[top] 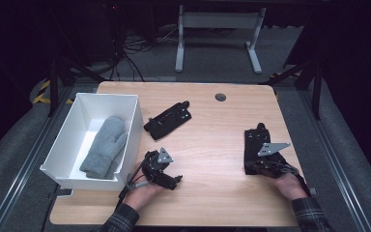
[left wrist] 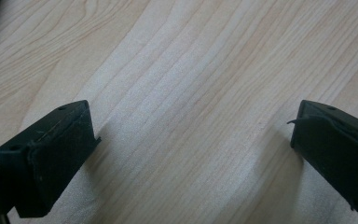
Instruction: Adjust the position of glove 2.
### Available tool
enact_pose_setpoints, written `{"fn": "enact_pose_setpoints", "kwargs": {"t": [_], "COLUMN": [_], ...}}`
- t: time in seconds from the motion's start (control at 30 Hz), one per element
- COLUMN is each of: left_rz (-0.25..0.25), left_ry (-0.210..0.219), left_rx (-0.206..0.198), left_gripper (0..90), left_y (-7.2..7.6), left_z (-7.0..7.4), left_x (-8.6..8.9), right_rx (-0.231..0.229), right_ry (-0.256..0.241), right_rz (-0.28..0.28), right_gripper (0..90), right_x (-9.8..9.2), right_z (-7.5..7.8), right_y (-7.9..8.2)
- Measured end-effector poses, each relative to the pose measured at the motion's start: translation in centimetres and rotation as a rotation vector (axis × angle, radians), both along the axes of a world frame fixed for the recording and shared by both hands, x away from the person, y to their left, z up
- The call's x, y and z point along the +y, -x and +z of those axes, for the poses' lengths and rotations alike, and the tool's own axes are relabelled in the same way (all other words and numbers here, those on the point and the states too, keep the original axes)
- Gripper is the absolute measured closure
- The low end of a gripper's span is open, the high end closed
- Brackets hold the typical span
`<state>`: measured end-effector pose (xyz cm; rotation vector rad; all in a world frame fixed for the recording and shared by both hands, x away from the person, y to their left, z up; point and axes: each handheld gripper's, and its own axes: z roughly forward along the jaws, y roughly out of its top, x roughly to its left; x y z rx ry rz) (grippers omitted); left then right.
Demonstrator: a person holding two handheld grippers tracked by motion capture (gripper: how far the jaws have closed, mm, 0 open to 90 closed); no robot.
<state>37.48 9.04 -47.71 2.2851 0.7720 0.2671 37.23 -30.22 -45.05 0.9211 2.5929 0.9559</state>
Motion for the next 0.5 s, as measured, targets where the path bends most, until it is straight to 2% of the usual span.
{"fn": "enact_pose_setpoints", "kwargs": {"t": [0.17, 0.3, 0.37, 0.4, 0.5], "left_rz": [0.000, 0.002, 0.001, 0.005, 0.005], "left_ry": [0.000, 0.000, 0.000, 0.001, 0.001], "left_rx": [0.001, -0.001, -0.001, -0.003, -0.005], "left_gripper": [0.1, 0.1, 0.1, 0.1, 0.1], "left_y": [0.0, 0.0, 0.0, 0.0, 0.0], "left_z": [0.0, 0.0, 0.0, 0.0, 0.0], "left_x": [0.0, 0.0, 0.0, 0.0, 0.0], "right_rx": [0.008, 0.000, -0.016, -0.034, -0.052], "right_ry": [0.004, 0.004, -0.005, -0.017, -0.023], "right_rz": [0.056, 0.076, 0.068, 0.040, 0.001], "right_gripper": [90.0, 90.0, 90.0, 90.0, 90.0], "right_x": [1.4, 1.7, 1.4, 0.7, -0.4], "right_z": [0.0, 0.1, 0.4, 0.9, 1.4], "right_y": [1.2, 1.6, 1.5, 1.2, 0.8]}}
